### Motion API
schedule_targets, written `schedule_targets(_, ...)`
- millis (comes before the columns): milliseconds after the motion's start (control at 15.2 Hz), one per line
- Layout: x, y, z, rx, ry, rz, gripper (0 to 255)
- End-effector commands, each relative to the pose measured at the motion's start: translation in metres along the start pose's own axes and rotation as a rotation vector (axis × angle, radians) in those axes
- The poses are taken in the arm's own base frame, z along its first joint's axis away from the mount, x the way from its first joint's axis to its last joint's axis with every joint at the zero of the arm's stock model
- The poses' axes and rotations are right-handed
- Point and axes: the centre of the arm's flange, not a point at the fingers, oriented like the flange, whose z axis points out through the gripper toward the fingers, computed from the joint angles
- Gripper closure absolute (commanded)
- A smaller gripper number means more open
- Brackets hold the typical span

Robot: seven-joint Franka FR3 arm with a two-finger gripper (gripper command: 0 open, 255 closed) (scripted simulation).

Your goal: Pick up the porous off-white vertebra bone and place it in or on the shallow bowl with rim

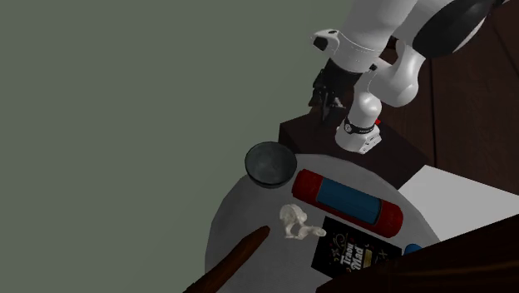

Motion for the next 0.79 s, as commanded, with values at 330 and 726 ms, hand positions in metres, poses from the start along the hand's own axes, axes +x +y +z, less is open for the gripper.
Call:
schedule_targets(330,-0.004,-0.084,0.055,-0.045,0.004,0.157,0)
schedule_targets(726,0.002,-0.152,0.105,-0.085,0.008,0.288,0)
